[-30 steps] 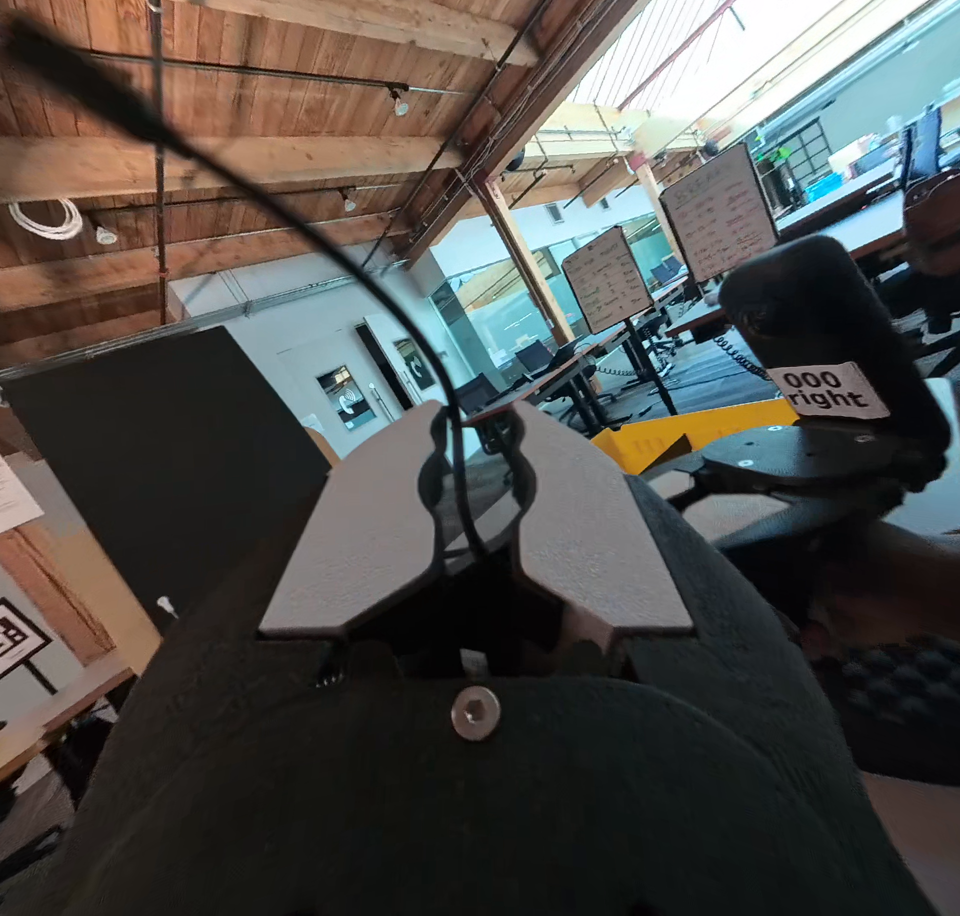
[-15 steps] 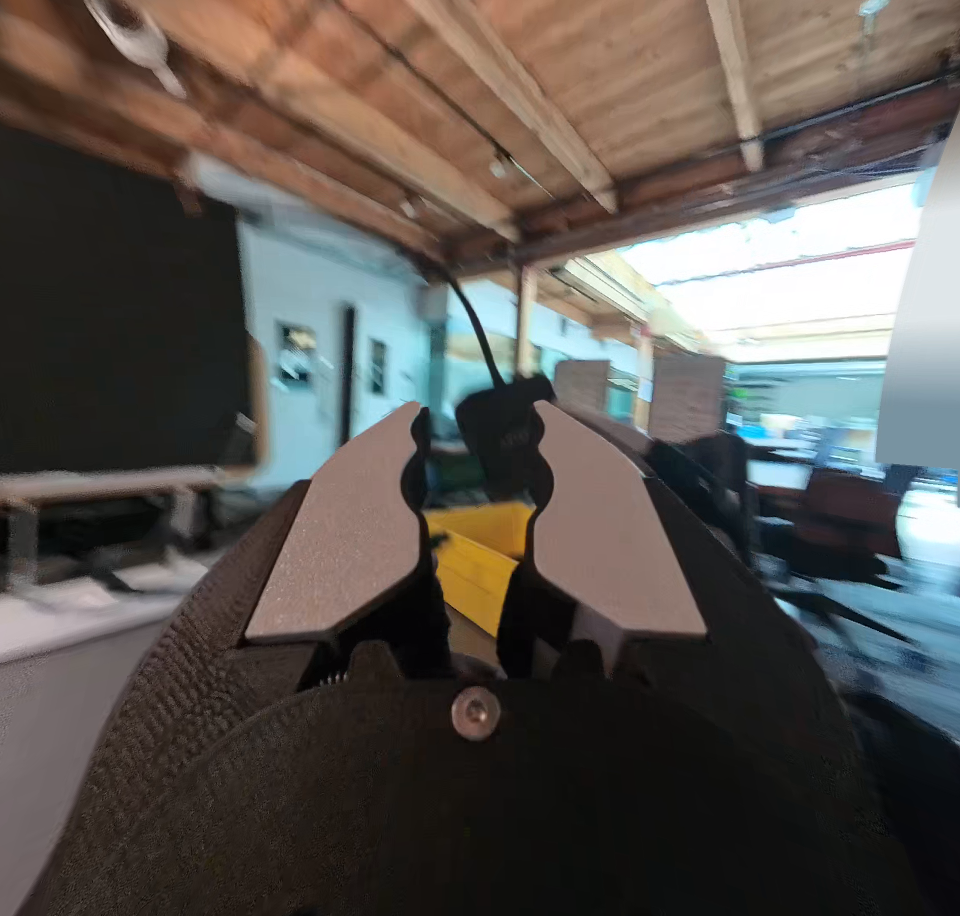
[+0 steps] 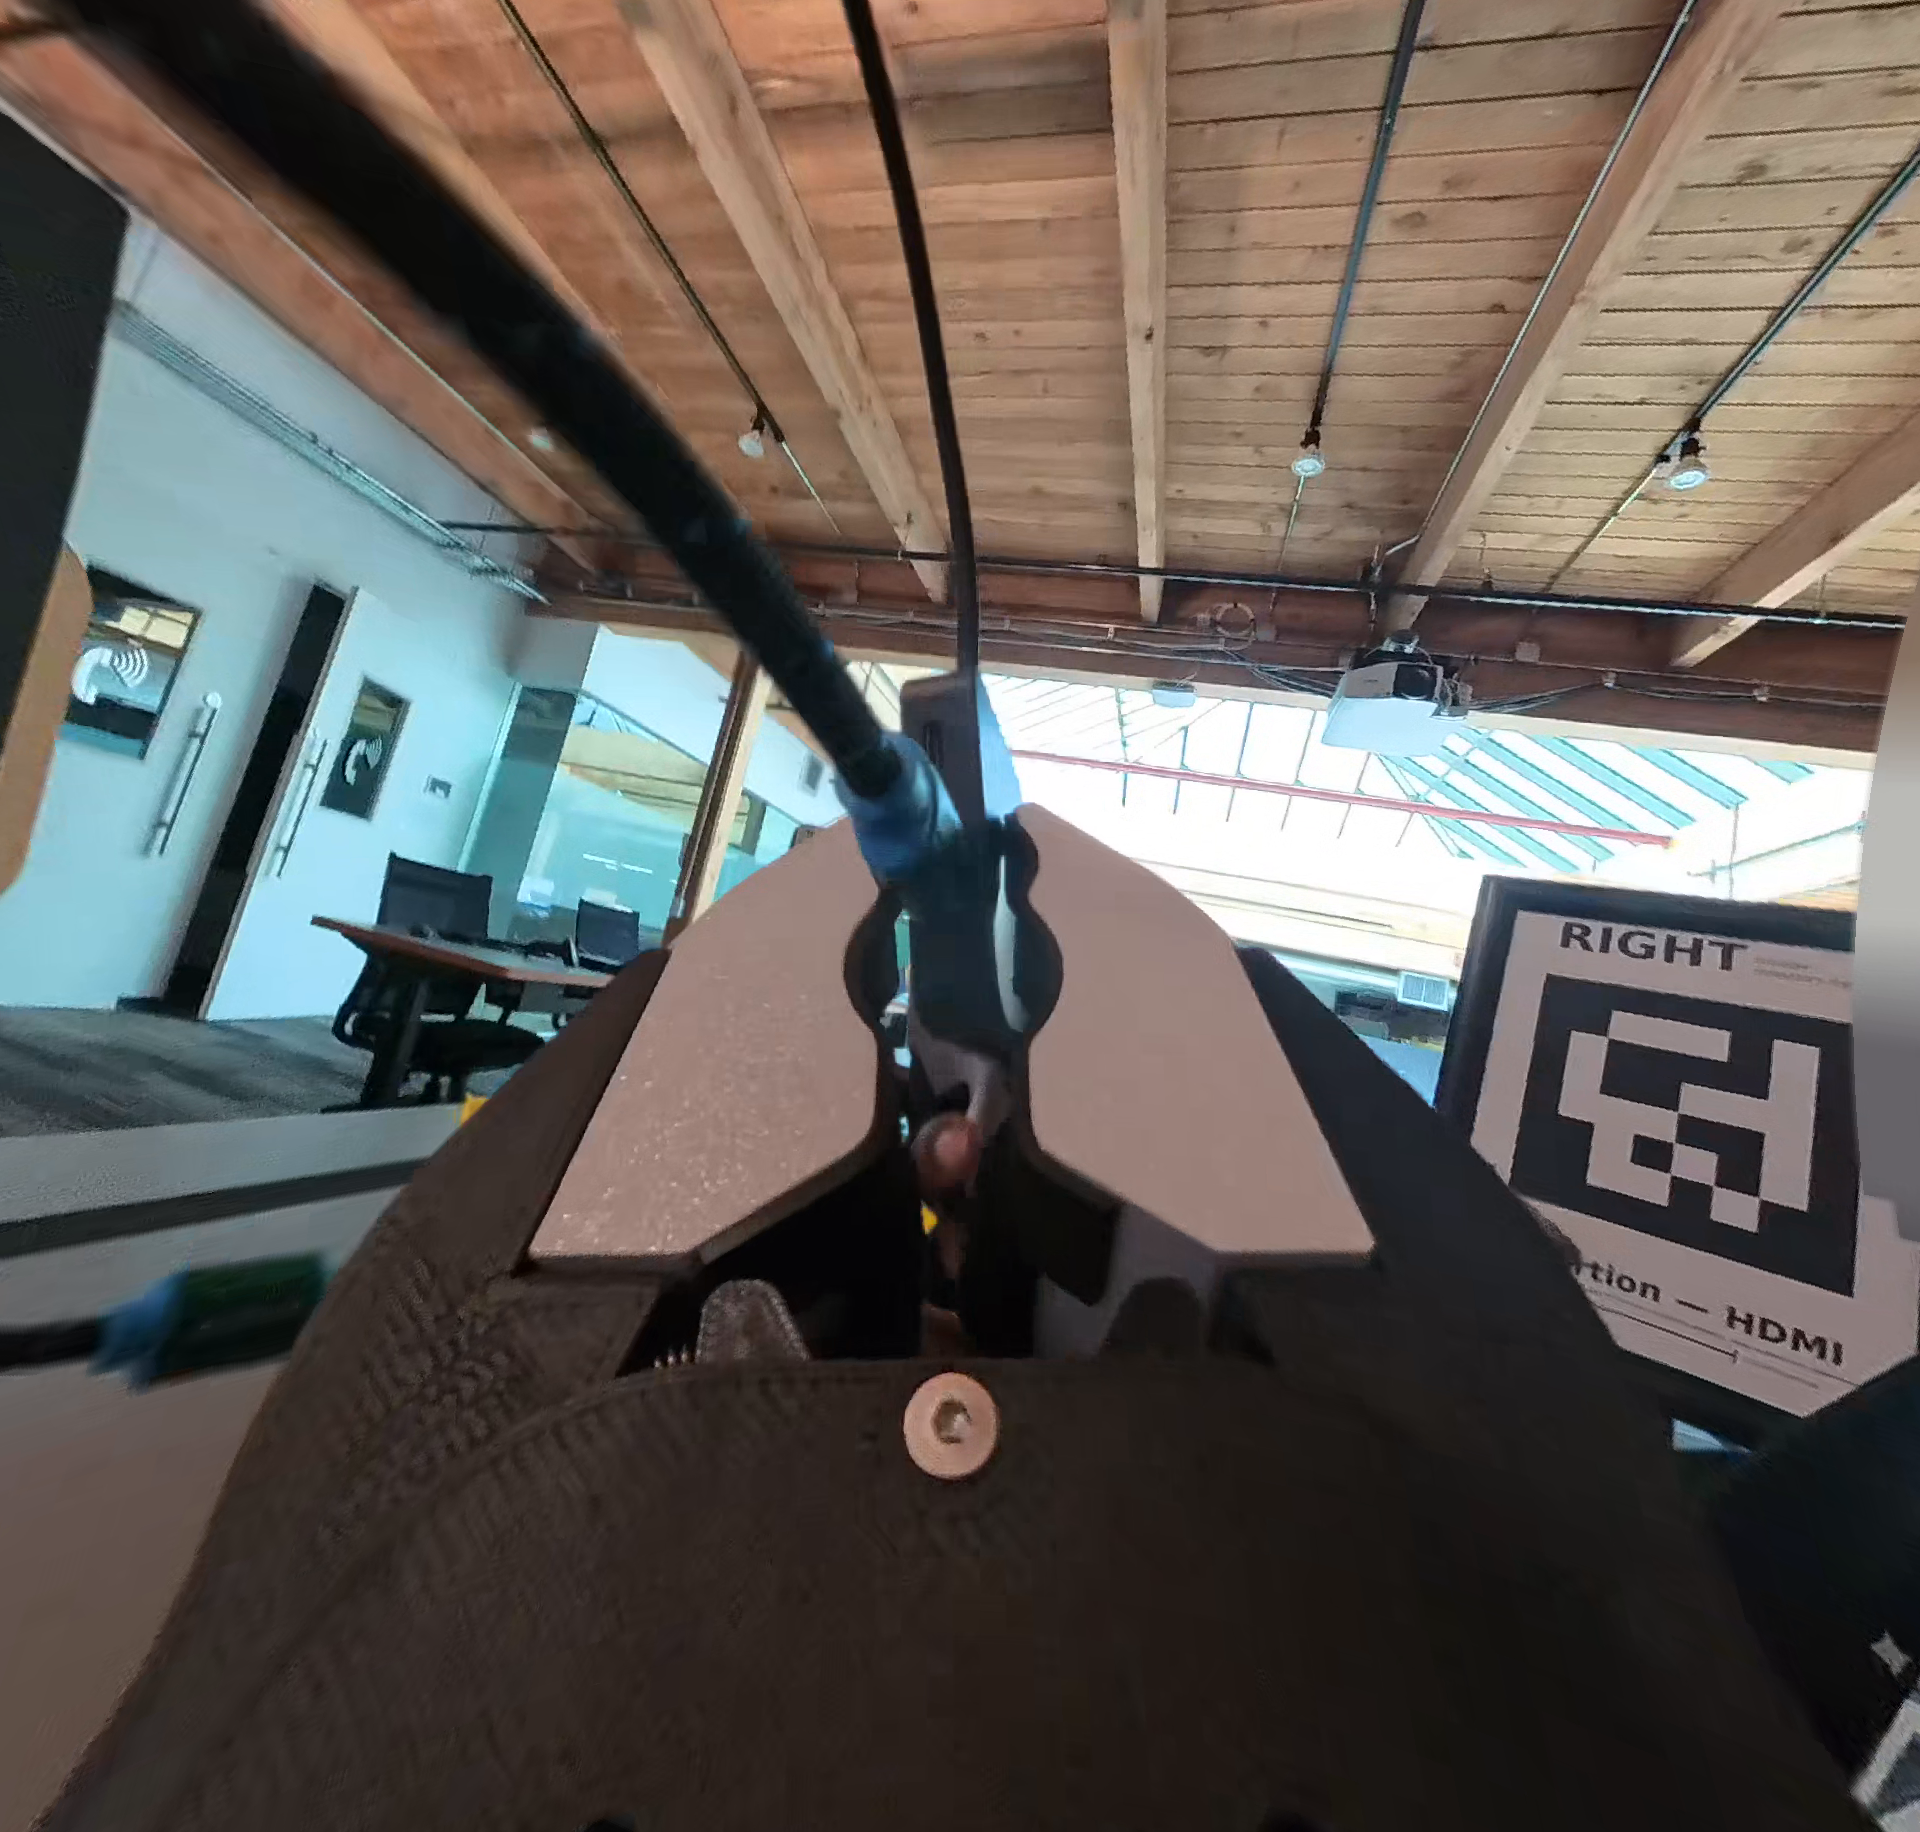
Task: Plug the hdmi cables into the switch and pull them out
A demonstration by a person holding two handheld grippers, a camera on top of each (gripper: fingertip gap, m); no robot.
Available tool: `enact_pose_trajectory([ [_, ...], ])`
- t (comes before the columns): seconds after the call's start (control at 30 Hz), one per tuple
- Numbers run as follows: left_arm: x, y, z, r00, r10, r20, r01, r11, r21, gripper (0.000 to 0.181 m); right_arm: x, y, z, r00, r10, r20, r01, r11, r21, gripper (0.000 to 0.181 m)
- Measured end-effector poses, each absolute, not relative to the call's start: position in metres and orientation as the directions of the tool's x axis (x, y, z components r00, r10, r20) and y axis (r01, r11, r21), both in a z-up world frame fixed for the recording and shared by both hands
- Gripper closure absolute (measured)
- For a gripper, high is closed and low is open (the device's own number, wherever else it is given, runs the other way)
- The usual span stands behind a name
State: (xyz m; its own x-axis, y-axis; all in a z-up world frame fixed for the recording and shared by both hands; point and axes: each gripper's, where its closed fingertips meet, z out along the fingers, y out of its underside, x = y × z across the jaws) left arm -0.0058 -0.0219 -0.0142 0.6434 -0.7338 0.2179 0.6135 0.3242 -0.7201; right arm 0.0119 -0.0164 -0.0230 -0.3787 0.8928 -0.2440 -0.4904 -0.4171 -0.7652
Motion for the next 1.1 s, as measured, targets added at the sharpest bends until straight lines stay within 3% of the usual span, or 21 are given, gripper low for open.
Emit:
enact_pose_trajectory([
  [0.13,-0.020,-0.024,-0.010,0.651,-0.733,0.198,0.596,0.331,-0.732,0.166,-0.008,-0.027,-0.041,-0.431,0.851,-0.301,-0.332,-0.460,-0.824,0.166],
  [0.23,-0.019,-0.019,-0.014,0.675,-0.726,0.131,0.462,0.277,-0.842,0.167,-0.014,-0.022,-0.053,-0.387,0.871,-0.302,-0.227,-0.407,-0.884,0.164],
  [0.3,-0.025,-0.018,-0.015,0.715,-0.696,0.069,0.358,0.280,-0.891,0.168,-0.008,-0.006,-0.051,-0.259,0.944,-0.205,-0.260,-0.272,-0.926,0.153],
  [0.37,-0.034,-0.017,-0.018,0.761,-0.649,-0.009,0.235,0.288,-0.928,0.168,0.006,0.003,-0.040,-0.141,0.988,-0.070,-0.309,-0.111,-0.945,0.152],
  [0.47,-0.045,-0.012,-0.033,0.802,-0.580,-0.144,0.007,0.250,-0.968,0.167,0.024,-0.016,-0.026,-0.127,0.979,0.157,-0.313,0.111,-0.943,0.157],
  [0.6,-0.036,-0.011,-0.059,0.755,-0.594,-0.276,-0.223,0.163,-0.961,0.168,0.021,-0.031,-0.039,-0.101,0.938,0.331,-0.187,0.309,-0.932,0.163],
  [0.83,-0.002,-0.021,-0.096,0.586,-0.739,-0.333,-0.398,0.095,-0.912,0.168,0.005,-0.033,-0.074,-0.198,0.944,0.264,0.003,0.270,-0.963,0.146],
  [1.1,0.019,-0.039,-0.104,0.449,-0.836,-0.316,-0.397,0.130,-0.908,0.168,0.007,-0.046,-0.094,-0.361,0.917,0.170,0.074,0.210,-0.975,0.159],
])
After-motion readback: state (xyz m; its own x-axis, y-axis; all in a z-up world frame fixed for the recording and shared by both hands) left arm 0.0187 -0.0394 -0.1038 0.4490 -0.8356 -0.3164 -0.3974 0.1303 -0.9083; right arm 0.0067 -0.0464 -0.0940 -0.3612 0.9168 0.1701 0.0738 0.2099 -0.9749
